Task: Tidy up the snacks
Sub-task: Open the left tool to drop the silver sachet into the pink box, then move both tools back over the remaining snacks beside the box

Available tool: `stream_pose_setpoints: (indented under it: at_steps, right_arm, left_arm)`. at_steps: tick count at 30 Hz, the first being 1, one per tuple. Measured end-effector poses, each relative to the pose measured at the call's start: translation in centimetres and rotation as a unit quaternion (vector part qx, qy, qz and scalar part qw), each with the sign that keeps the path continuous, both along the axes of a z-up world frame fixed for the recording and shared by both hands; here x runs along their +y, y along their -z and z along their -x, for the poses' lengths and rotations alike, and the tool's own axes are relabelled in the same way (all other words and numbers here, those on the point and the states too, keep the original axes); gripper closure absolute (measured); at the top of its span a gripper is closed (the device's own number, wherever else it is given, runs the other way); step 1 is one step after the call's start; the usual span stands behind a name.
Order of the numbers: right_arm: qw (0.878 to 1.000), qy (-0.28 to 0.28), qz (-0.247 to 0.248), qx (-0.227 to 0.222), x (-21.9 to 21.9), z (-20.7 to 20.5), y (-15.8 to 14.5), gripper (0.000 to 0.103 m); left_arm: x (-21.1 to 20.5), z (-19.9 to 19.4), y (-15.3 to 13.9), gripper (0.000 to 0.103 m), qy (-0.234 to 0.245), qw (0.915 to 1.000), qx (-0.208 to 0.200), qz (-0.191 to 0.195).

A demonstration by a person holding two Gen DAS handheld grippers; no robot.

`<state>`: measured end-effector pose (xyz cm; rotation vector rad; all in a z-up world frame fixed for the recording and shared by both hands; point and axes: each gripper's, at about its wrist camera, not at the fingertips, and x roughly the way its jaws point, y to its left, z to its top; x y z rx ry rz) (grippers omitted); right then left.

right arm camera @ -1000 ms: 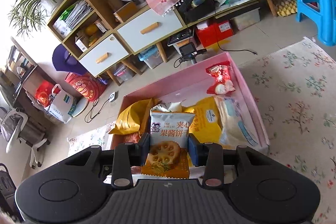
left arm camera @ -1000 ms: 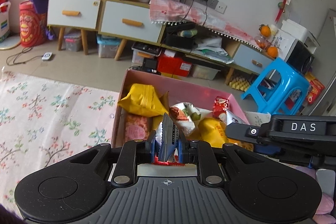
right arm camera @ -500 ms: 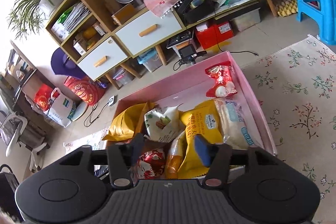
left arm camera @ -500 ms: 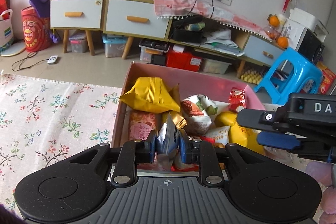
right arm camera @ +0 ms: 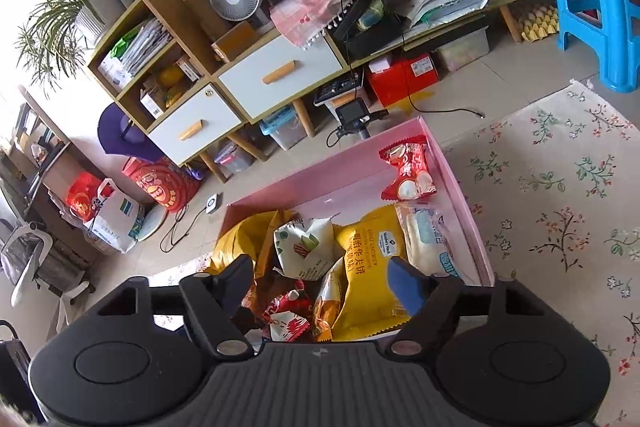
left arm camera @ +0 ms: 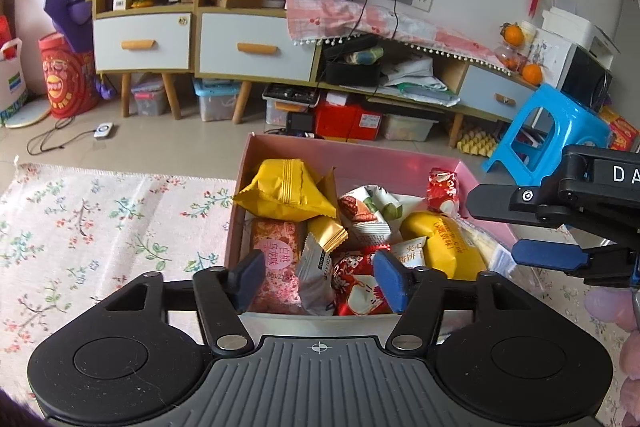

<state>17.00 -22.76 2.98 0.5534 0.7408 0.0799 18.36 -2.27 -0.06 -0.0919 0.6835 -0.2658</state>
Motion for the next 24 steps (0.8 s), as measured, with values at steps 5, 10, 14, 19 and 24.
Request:
stream_pose_setpoints:
  at_steps: [5, 10, 14, 19, 24]
  right_arm:
    - [1.000, 0.005, 0.001, 0.004, -0.4, 1.2, -0.4, 0.026]
    - [1.000, 0.009, 0.012, 0.007, -0.9, 2.9, -1.0, 0.021]
    - [0.999, 0.013, 0.035, 0.003, -1.1, 4.4, -1.7, 0.014]
    - [0.997, 0.008, 0.072, 0.007, -0.9, 5.9, -2.3, 0.012]
    - [0.995, 0.006, 0.098, 0.022, -0.8, 7.3, -2.4, 0.011]
  left_arm:
    - [0.5, 1.3, -1.2, 0.028, -0.002, 1.0000, 0.000, -0.006]
    - [1.2, 2.9, -2.2, 0.015, -0.006, 0.9999, -0.002, -0.014]
    - [1.8, 4.3, -2.6, 0.011, -0.014, 0.9994, 0.005, -0.031]
    - [2.1, 6.2, -3.0, 0.009, -0.011, 0.9975, 0.014, -0.069]
    - [2.3, 8.1, -3.0, 0.007, -0.008, 0.9953, 0.030, -0.092]
